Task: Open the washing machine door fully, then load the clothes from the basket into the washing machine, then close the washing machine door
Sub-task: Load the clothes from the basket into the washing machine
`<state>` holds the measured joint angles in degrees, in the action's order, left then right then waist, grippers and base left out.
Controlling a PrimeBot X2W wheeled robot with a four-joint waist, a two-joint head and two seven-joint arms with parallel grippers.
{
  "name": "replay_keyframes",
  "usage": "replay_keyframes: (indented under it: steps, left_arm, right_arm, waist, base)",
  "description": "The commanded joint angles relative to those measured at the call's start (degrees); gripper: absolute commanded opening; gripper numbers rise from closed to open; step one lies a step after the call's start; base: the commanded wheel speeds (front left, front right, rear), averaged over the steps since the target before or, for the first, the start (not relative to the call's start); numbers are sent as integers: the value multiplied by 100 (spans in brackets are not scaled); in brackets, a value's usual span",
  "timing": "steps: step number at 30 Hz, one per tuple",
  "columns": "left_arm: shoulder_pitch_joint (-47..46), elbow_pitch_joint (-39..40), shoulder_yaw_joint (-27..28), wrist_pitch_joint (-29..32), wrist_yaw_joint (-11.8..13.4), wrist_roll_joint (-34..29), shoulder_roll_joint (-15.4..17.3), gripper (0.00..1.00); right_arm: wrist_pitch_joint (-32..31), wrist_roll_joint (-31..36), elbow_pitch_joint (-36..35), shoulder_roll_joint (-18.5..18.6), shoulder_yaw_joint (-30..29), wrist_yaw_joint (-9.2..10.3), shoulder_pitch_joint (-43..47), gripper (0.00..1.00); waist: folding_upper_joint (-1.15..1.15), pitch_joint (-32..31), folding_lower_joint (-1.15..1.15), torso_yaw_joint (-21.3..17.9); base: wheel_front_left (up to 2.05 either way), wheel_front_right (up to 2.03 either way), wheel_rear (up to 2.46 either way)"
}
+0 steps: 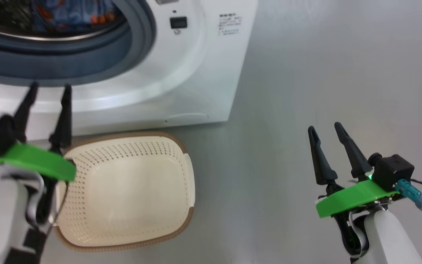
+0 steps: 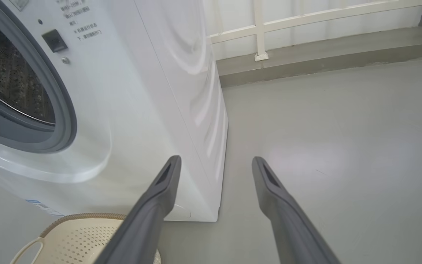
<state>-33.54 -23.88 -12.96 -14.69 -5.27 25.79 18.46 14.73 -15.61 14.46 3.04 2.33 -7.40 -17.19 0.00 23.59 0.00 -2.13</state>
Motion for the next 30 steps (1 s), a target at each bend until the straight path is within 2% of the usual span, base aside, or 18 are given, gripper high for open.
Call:
replay_keyframes:
  steps: [1,13,30]
  left_arm:
    - [252,257,292,-30,68,-95,149,100]
    - [1708,993,985,-30,144,-415,-513,100]
    - [2815,1656,1587,-30,-76,-1151,-1299,100]
  right_arm:
    - [27,110,-101,-16,92,-9,164,100]
    - [27,73,-104,-16,37,-9,518,100]
    - [27,-12,-44,-16,-6,-9,932,100]
  waist:
    - [0,-405,0,203]
    - [0,-1056,0,276]
    - [0,-1786,0,343]
  base:
    - [0,0,0]
    - [0,0,0]
    - [0,0,0]
